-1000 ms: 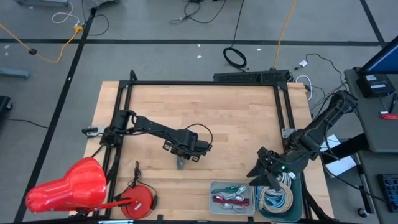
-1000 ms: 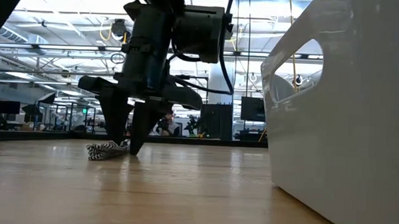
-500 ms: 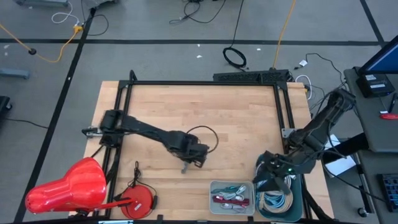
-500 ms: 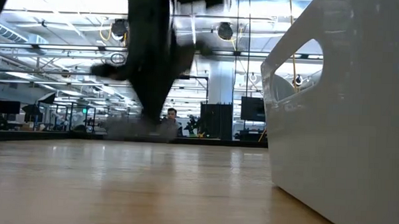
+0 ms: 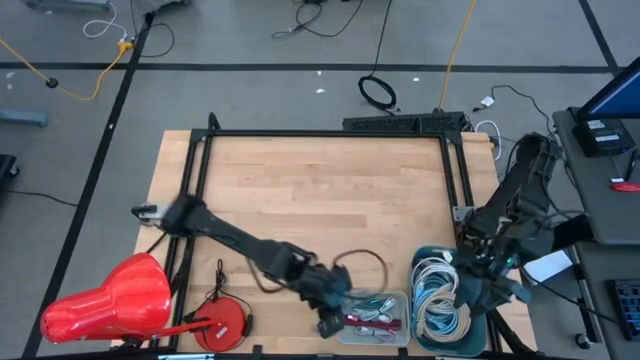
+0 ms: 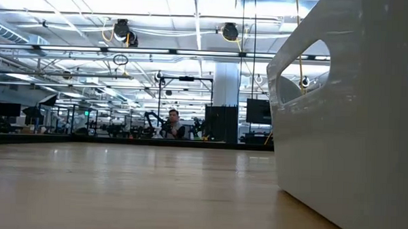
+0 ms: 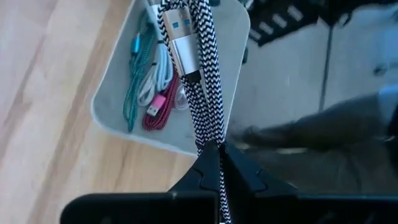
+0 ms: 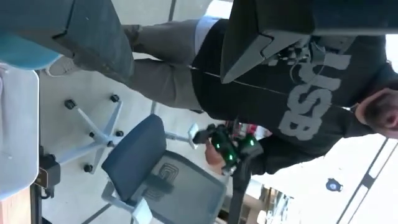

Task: Pick & Place USB Port
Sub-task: Put the white and black USB cable into the gray bin, then return to Home Position

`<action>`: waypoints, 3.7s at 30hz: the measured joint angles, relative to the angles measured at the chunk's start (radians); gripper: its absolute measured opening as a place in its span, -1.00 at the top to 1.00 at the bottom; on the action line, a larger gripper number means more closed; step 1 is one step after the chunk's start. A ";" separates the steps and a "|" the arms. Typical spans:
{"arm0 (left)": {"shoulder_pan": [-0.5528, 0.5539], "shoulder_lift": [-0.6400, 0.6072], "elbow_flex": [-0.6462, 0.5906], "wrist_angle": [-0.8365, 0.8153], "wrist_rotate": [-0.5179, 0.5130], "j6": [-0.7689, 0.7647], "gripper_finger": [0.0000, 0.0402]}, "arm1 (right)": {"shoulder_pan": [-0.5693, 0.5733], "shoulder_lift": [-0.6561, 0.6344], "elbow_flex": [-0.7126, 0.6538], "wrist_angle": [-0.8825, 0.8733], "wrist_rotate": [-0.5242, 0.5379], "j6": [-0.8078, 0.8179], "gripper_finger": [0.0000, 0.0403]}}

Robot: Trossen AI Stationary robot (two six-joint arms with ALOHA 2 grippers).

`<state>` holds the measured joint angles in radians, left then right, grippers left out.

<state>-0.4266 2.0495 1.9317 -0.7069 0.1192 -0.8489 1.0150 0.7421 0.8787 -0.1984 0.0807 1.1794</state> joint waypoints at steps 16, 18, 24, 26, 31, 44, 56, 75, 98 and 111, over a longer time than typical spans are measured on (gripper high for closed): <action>0.140 0.311 0.409 -0.152 0.144 0.263 0.99 | 0.097 -0.051 0.000 -0.193 0.228 0.011 -0.13; 0.144 0.334 0.406 -0.123 0.184 0.261 0.99 | 0.096 -0.050 0.000 -0.206 0.267 0.010 -0.13; 0.131 0.382 0.409 -0.004 0.253 0.231 1.00 | 0.093 -0.048 -0.013 -0.193 0.317 0.013 -0.13; 0.118 0.394 0.407 0.004 0.253 0.226 1.00 | 0.091 -0.048 -0.027 -0.197 0.321 0.014 -0.13; 0.103 0.406 0.408 0.019 0.231 0.229 1.00 | 0.091 -0.051 -0.068 -0.191 0.338 0.062 -0.13; 0.127 0.406 0.408 0.026 0.212 0.236 0.50 | 0.091 -0.070 -0.133 -0.090 0.338 0.080 -0.13; 0.168 0.280 0.408 -0.012 -0.131 0.082 0.63 | 0.090 -0.108 -0.133 -0.088 0.707 -0.019 -0.13; 0.435 -0.212 0.409 -0.237 -0.219 0.617 0.98 | -0.260 -0.431 -0.132 0.267 0.915 -0.818 0.34; 0.853 -0.247 0.121 -0.164 0.392 0.790 0.99 | -0.434 -0.238 -0.131 0.435 0.963 -0.973 1.00; 0.912 -0.272 0.084 -0.122 0.461 0.811 1.00 | -0.816 -0.040 -0.131 0.374 0.411 -0.661 1.00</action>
<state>0.4858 1.7772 2.0159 -0.8287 0.5800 -0.0381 0.1987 0.7017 0.7479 0.1751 0.4916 0.5185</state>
